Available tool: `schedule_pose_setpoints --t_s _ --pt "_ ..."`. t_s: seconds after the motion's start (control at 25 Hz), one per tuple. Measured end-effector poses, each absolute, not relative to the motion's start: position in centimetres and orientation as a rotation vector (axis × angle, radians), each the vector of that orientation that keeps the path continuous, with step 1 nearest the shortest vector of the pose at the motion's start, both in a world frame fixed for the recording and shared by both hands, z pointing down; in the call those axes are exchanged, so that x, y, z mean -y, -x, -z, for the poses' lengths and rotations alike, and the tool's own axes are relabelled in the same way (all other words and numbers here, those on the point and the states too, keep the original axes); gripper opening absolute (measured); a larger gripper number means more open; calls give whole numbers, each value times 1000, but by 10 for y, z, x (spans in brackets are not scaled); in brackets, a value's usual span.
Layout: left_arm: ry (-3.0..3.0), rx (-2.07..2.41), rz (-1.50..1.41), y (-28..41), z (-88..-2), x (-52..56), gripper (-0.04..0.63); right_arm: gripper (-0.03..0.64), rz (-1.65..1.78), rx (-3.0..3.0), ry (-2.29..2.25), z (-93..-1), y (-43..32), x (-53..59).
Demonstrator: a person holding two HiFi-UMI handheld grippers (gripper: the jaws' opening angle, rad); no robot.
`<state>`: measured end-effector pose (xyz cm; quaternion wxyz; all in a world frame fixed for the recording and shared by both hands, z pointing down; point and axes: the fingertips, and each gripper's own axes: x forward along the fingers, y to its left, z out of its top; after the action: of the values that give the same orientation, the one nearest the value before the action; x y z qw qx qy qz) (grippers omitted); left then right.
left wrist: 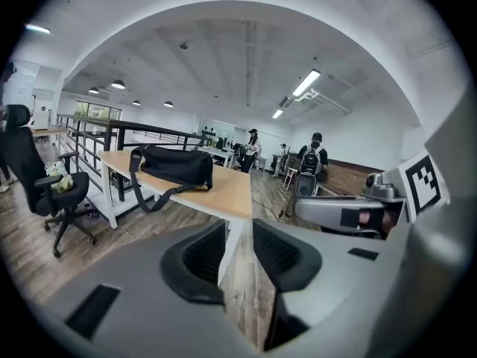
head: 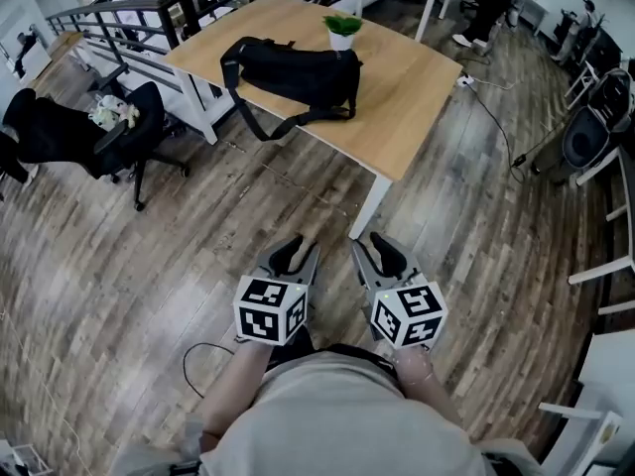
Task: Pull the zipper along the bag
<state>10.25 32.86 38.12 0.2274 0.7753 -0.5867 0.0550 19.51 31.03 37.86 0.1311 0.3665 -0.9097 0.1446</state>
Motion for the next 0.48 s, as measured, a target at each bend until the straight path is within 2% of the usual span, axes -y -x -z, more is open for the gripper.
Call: schedule_pose_setpoints --t_s 0.48 --pt "-2247 1520 -151 -21 -369 -233 110 141 -407 2591 -1214 -370 -123 -222"
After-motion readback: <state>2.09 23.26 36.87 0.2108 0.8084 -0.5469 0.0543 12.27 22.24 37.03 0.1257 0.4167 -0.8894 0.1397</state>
